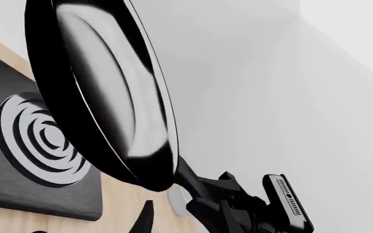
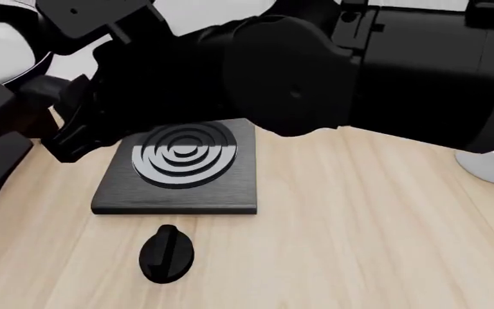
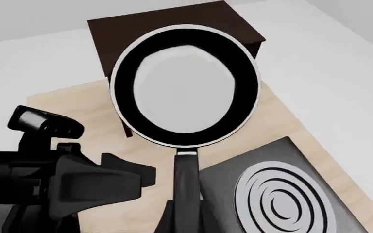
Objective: Put the frying pan on the cabinet shelf.
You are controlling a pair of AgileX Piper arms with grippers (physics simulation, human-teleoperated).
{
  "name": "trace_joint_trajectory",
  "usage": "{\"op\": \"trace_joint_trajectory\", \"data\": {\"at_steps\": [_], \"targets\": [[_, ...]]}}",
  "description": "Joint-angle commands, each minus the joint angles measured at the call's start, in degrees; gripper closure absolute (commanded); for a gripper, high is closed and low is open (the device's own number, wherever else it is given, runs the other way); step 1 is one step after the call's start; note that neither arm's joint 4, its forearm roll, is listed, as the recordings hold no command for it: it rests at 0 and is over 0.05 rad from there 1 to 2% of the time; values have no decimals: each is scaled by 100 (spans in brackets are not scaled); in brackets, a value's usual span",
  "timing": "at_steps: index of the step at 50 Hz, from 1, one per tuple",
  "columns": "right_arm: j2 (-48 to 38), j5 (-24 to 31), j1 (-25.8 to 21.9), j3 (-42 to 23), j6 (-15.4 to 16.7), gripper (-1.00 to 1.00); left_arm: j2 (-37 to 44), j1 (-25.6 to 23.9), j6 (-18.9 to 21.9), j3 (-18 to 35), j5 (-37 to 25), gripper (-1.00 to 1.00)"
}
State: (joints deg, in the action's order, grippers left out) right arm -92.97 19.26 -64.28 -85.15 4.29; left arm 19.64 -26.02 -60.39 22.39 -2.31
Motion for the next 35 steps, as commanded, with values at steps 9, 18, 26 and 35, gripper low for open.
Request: {"op": "trace_joint_trajectory", "data": {"at_steps": [9, 18, 26, 35], "targets": [[201, -129, -302, -4, -84, 100, 25, 27, 2, -23, 3, -100], [246, -160, -503, 57, -160, 100, 29, -19, 25, -12, 14, -100], [287, -192, -650, 97, -241, 100, 51, -40, 10, -36, 42, -100], [289, -236, -665, 152, -231, 100, 59, 12, -26, -85, 71, -100]]}}
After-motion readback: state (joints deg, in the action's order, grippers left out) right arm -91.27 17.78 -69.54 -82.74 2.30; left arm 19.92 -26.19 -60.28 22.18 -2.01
